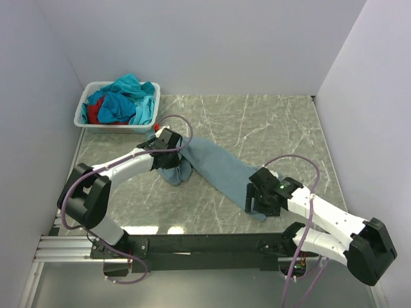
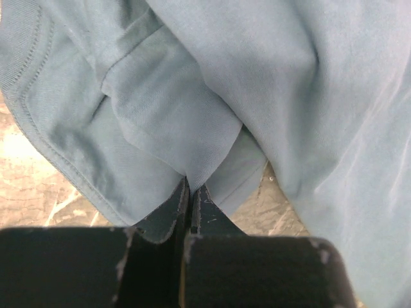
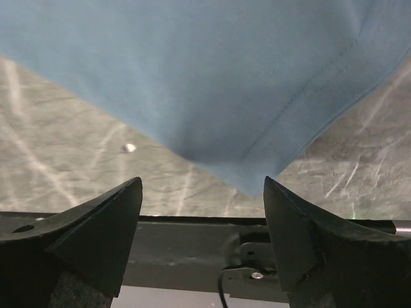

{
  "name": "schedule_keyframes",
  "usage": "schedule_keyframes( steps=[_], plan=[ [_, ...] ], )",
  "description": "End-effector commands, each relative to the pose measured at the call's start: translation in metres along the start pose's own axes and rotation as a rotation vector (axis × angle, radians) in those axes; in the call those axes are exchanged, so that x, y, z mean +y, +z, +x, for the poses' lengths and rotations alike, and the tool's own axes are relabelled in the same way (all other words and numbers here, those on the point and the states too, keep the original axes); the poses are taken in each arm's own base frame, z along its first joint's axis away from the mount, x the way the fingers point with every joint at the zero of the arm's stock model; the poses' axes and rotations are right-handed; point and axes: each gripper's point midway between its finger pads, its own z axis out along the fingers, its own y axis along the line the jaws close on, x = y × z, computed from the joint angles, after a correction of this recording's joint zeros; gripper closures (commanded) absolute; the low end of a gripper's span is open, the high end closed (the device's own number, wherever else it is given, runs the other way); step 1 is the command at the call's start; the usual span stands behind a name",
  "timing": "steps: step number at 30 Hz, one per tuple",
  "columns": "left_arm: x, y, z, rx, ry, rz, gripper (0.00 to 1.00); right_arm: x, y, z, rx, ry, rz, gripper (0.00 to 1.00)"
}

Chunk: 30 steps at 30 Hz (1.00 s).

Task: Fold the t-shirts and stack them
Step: Flatten the tshirt out

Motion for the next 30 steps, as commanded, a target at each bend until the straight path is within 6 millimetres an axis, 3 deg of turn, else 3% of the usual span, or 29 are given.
schedule_keyframes(
  steps=[1,7,9,10,11,13,14,15,16,17,18,20,21,23,24,26,30],
  plan=[
    [0.000,-0.009,-0.013,-0.058,-0.007,0.002,0.99,-0.004,0.010,0.008,0.031,0.004,0.026,0.18],
    [0.001,-0.010,-0.014,-0.065,-0.008,0.000,0.99,-0.012,0.025,0.012,0.065,-0.009,0.112,0.21],
    [0.002,-0.011,-0.017,-0.075,-0.009,-0.008,0.99,-0.010,0.030,0.006,0.049,-0.012,0.121,0.29],
    [0.002,-0.011,-0.019,-0.082,-0.009,-0.009,0.99,-0.010,0.034,0.005,0.053,-0.013,0.135,0.37],
    [0.002,-0.012,-0.021,-0.090,-0.008,-0.014,0.99,-0.005,0.037,-0.002,0.032,-0.014,0.126,0.59],
    [0.002,-0.014,-0.026,-0.103,-0.005,-0.019,0.99,0.001,0.036,-0.020,-0.020,-0.014,0.136,0.81],
    [0.002,-0.016,-0.029,-0.110,-0.004,-0.025,0.99,0.001,0.032,-0.027,-0.041,-0.018,0.144,1.00],
    [0.000,-0.020,-0.036,-0.132,-0.003,-0.028,0.99,0.008,0.024,-0.046,-0.098,-0.004,0.136,1.00],
    [-0.001,-0.025,-0.043,-0.150,-0.003,-0.028,0.99,0.011,0.009,-0.073,-0.174,0.015,0.131,1.00],
    [0.002,-0.027,-0.045,-0.157,0.002,-0.042,0.99,0.010,0.005,-0.075,-0.188,0.000,0.127,1.00],
    [0.000,-0.033,-0.056,-0.194,-0.001,-0.049,0.99,0.016,-0.016,-0.105,-0.271,0.051,0.082,1.00],
    [0.002,-0.047,-0.070,-0.241,-0.008,-0.066,0.99,0.018,-0.040,-0.135,-0.349,0.068,0.021,1.00],
    [-0.002,-0.058,-0.083,-0.276,-0.016,-0.060,0.99,0.014,-0.066,-0.162,-0.436,0.127,-0.019,1.00],
    [-0.006,-0.084,-0.108,-0.361,-0.048,-0.052,0.99,0.014,-0.106,-0.196,-0.560,0.153,-0.081,1.00],
    [-0.006,-0.094,-0.118,-0.398,-0.059,-0.054,0.99,0.002,-0.125,-0.210,-0.621,0.196,-0.082,1.00],
    [-0.012,-0.129,-0.142,-0.488,-0.092,-0.017,0.99,-0.003,-0.167,-0.232,-0.736,0.224,-0.100,1.00],
    [-0.013,-0.202,-0.182,-0.662,-0.172,0.055,0.99,-0.022,-0.244,-0.251,-0.931,0.288,-0.111,1.00]
  ],
)
